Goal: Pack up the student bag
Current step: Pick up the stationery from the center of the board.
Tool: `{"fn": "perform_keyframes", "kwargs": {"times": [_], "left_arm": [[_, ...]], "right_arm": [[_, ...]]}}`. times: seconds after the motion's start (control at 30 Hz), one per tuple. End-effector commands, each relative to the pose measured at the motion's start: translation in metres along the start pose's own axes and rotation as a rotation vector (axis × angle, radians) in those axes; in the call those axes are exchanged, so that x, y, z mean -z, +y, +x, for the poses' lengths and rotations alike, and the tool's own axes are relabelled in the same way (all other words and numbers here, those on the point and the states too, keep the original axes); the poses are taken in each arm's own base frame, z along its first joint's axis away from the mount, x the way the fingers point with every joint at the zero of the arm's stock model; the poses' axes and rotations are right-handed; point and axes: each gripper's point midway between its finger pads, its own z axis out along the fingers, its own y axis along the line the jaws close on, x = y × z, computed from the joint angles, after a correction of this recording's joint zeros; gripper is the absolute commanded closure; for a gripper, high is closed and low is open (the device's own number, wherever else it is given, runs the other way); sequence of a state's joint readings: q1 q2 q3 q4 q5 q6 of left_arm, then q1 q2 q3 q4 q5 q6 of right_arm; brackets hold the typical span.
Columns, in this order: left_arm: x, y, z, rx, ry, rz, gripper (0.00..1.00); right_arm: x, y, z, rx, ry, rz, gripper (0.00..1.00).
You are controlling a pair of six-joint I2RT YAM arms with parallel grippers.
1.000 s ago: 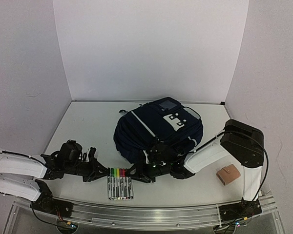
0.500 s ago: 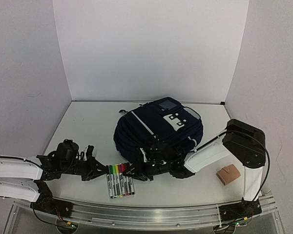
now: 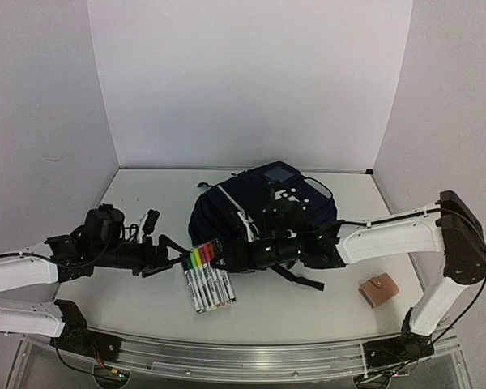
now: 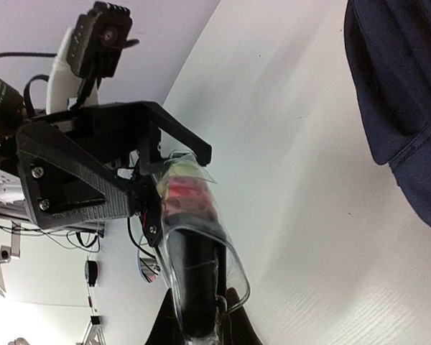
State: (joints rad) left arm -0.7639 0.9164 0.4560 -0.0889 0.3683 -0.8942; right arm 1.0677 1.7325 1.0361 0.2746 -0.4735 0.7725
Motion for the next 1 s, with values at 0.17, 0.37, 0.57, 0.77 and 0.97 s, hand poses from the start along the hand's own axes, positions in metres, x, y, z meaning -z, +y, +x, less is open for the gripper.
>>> {"fn": "perform_keyframes", "kwargs": {"times": [0.17,0.37,0.57,0.77,0.97], "left_arm": [[-0.002,-0.077,0.006,-0.353,0.263,0.203,0.12],[-0.010,-0.094,0.006,-0.399,0.335,0.267,0.13],[-0.014,-0.103,0.016,-0.394,0.404,0.331,0.29],[-0.013,-0.112,0.021,-0.386,0.414,0.375,0.39],[-0.018,-0.116,0.030,-0.373,0.426,0.401,0.39]], "right_arm": [[0.054,0.033,-0.005,0.295,0.231,-0.102,1.00],[0.068,0.054,0.017,0.335,0.341,-0.242,1.00],[0.071,0.062,0.020,0.346,0.361,-0.297,1.00],[0.069,0.059,0.016,0.333,0.362,-0.303,1.00],[0.069,0.059,0.005,0.328,0.342,-0.298,1.00]]}}
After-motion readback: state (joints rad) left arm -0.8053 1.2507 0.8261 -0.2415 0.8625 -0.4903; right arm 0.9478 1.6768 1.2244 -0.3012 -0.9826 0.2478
